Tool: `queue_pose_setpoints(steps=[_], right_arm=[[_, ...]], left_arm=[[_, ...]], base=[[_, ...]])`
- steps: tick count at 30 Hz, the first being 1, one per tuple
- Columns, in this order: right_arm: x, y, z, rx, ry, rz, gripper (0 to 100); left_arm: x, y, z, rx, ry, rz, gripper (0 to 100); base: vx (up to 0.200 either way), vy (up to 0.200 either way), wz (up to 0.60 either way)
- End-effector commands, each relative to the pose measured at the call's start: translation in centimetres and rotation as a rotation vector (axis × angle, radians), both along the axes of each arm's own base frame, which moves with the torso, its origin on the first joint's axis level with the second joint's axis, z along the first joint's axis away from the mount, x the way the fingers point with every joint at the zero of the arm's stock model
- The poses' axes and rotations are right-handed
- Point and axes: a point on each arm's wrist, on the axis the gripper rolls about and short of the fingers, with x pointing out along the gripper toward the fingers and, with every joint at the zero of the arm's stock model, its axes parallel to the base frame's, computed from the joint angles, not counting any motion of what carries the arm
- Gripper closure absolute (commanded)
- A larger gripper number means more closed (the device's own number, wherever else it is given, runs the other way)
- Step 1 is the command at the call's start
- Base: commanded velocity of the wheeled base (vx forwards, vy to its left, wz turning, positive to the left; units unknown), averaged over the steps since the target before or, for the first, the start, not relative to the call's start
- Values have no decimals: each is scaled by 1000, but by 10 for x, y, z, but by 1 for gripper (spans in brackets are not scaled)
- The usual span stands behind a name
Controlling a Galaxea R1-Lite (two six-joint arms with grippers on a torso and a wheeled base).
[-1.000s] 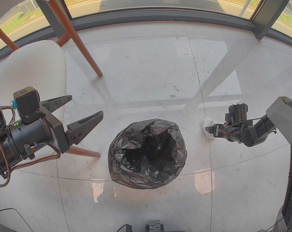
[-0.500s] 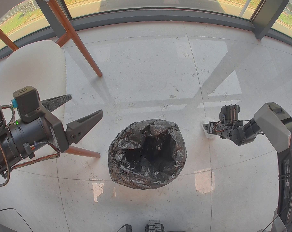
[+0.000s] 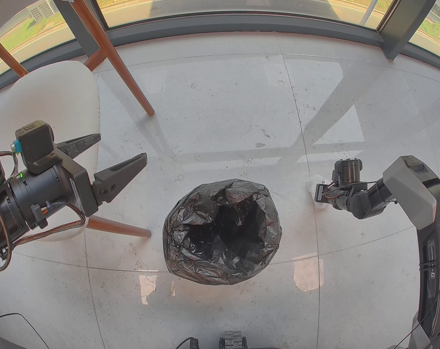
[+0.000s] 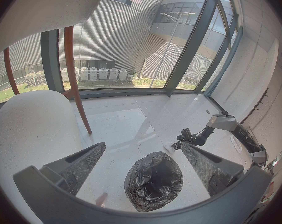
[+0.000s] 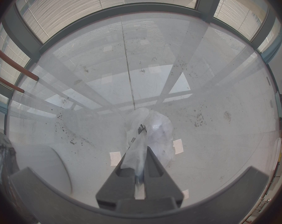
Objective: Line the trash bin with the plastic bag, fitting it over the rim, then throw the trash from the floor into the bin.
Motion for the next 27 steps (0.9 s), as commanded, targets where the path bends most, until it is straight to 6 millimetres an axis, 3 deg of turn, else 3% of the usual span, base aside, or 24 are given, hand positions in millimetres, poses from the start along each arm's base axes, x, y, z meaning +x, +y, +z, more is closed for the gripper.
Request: queue_pose_setpoints(steps=[1,2,6,7,8,11,14,15,16,18,27], right_arm=[[-24,-3,63,15,-77,15,100],[-25,-3,65,16,-80,15,100],[-77,2,144,68,-183,106,100],[-77,2,144,68,-183,106,100],[-110,15,171,106,-206,204,100],[-174,37,195,182,-160,444,100],[-226,58,207,227,-127,639,100],[-226,58,207,227,-127,639,100],[-248,69,208,230,-100,711,100],[-265,78,203,228,-64,770,100],[-281,113,190,210,0,911,100]], left_arm=[[0,1,4,-4,-15,1,0],[0,1,4,-4,-15,1,0],[-5,3,7,-12,-31,1,0],[-5,3,7,-12,-31,1,0],[-6,3,7,-11,-32,1,0],[-7,4,11,-17,-48,3,0],[-8,4,13,-15,-60,-6,0],[-8,4,13,-15,-60,-6,0],[-9,4,13,-6,-66,-11,0],[-10,3,13,5,-71,-14,0],[-14,5,14,11,-88,-18,0]], base=[[0,0,0],[0,0,0],[0,0,0],[0,0,0],[0,0,0],[0,0,0],[0,0,0],[0,0,0],[0,0,0],[0,0,0],[0,0,0]])
